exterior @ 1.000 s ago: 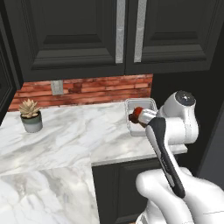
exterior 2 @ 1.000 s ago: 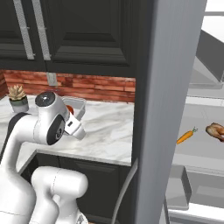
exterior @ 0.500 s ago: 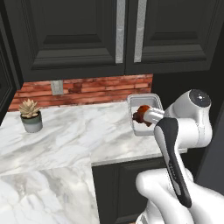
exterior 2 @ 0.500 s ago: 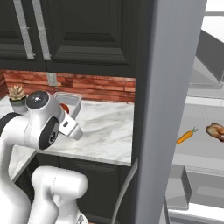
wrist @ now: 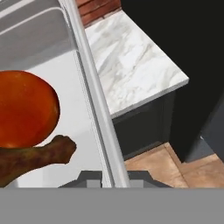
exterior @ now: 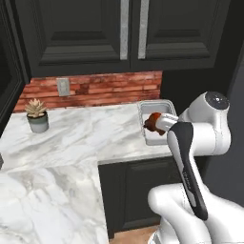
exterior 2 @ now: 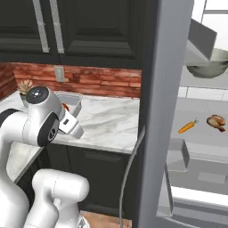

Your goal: Place the tupperware on the second highest shelf of the fridge. Make space for the tupperware among the existing items by rearranging them on the shelves if needed. Close the fridge door when finished.

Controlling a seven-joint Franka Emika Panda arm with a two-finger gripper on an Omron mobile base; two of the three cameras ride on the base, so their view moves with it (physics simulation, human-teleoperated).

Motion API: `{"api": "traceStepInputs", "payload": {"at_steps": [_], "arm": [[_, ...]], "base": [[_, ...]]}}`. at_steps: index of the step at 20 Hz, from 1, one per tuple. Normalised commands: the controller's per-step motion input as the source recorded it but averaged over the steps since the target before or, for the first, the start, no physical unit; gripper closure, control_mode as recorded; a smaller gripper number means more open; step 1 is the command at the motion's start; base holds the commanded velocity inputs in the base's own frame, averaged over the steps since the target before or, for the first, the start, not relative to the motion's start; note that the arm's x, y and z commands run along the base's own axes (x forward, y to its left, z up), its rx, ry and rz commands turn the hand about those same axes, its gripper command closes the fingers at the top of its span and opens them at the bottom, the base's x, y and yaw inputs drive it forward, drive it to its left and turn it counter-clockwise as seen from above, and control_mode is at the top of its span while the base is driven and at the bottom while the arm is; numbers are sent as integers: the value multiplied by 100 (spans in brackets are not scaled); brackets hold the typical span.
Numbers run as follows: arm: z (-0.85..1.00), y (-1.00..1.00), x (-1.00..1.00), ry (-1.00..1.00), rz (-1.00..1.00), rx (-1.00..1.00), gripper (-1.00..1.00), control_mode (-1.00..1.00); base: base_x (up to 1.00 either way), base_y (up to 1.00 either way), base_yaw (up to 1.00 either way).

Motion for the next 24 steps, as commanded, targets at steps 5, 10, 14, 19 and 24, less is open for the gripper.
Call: {"api": "traceStepInputs", "payload": {"at_steps": [5,10,14,19,24], "arm": [[0,0,0,0,0,0,100,100],[0,0,0,0,0,0,100,100],[0,0,0,0,0,0,100,100],[0,0,0,0,0,0,100,100],[0,0,0,0,0,0,100,100]], "base": [[-95,2,-5],[-96,0,-27],[-74,0,-39],[-9,-38,-46],[1,-62,-49]]}}
